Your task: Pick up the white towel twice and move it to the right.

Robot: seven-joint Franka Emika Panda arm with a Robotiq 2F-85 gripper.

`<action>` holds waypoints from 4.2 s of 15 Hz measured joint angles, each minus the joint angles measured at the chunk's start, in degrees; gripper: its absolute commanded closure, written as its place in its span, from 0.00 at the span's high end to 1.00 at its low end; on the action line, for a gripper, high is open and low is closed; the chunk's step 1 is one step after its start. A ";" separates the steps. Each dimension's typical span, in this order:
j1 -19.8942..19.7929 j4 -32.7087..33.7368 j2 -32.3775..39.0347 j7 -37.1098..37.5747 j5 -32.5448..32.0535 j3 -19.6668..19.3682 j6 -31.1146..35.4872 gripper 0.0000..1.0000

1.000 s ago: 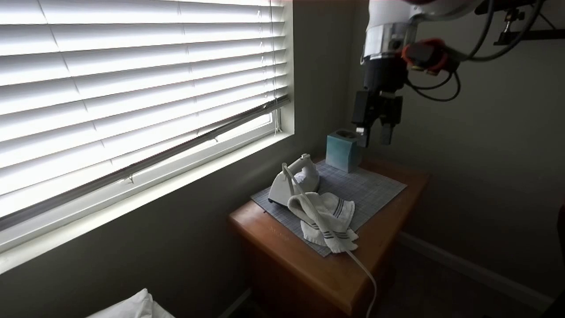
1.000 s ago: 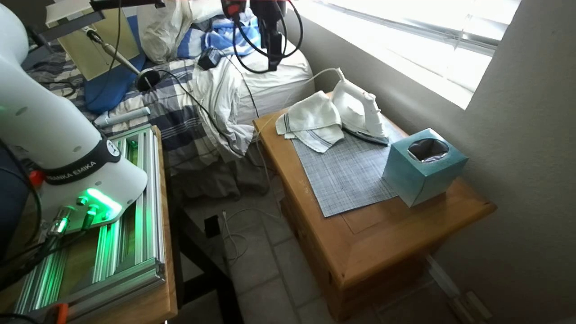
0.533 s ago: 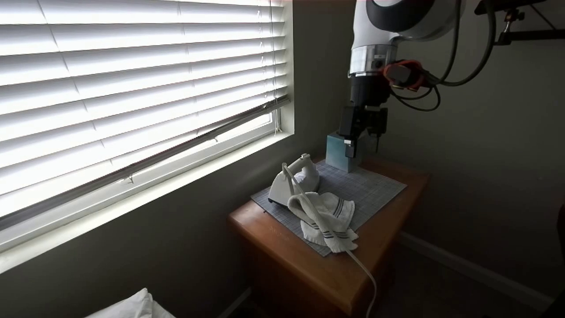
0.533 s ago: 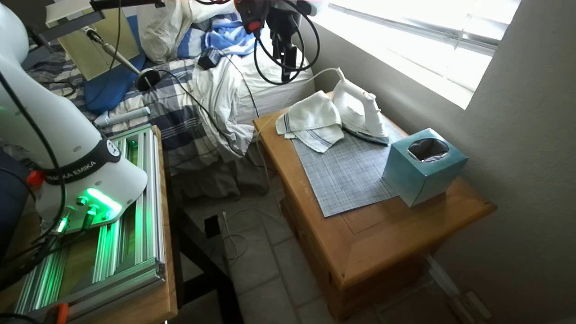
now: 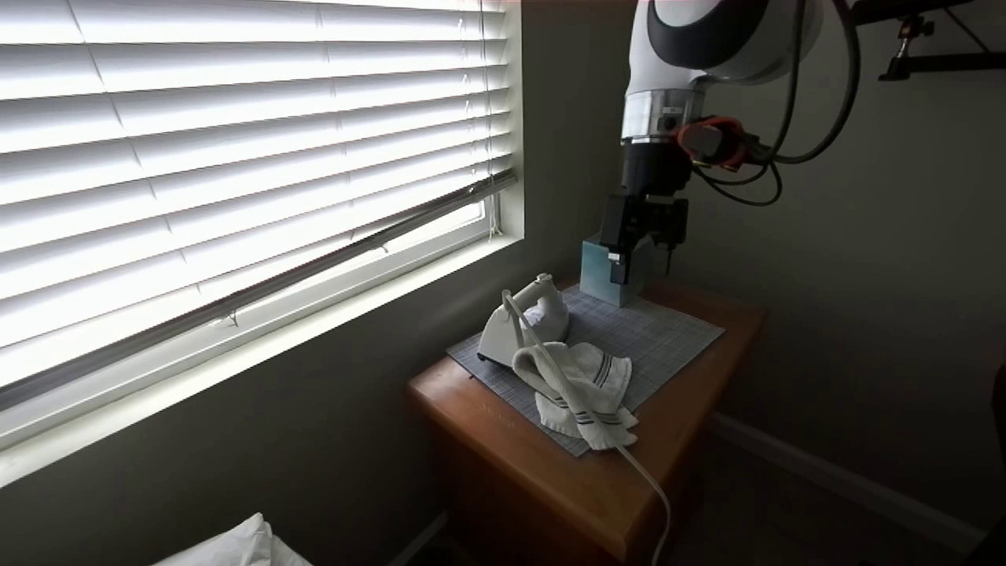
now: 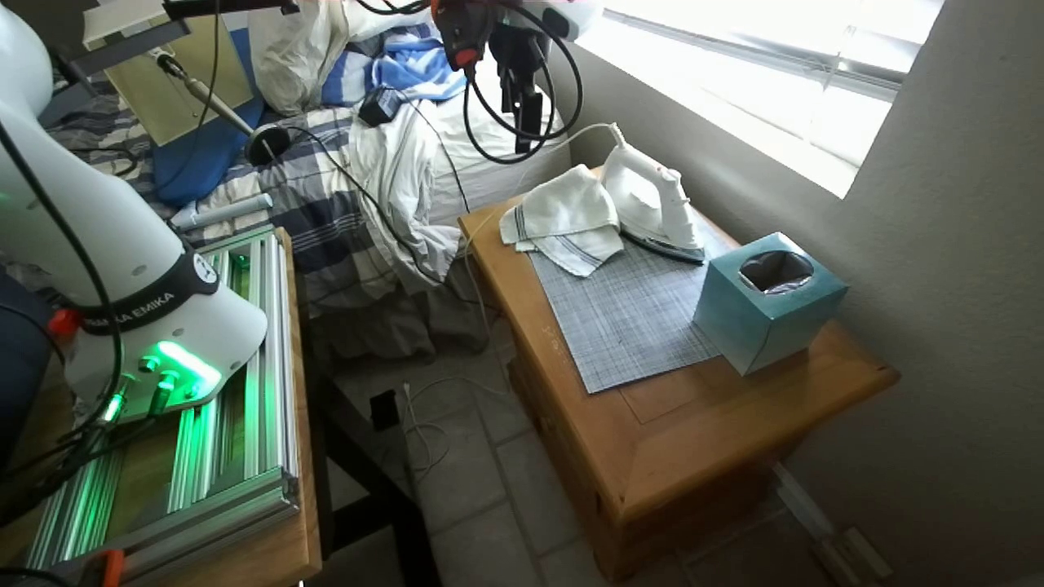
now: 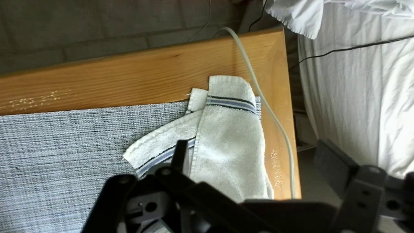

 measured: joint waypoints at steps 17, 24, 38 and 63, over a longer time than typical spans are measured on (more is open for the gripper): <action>-17.08 16.76 32.90 -20.79 10.81 13.78 10.94 1.00; -20.47 19.75 38.16 -23.77 10.86 16.89 10.39 1.00; -23.55 23.27 41.06 -25.30 12.65 18.84 6.00 0.80; -21.43 19.36 32.17 -24.53 19.78 14.31 2.58 0.01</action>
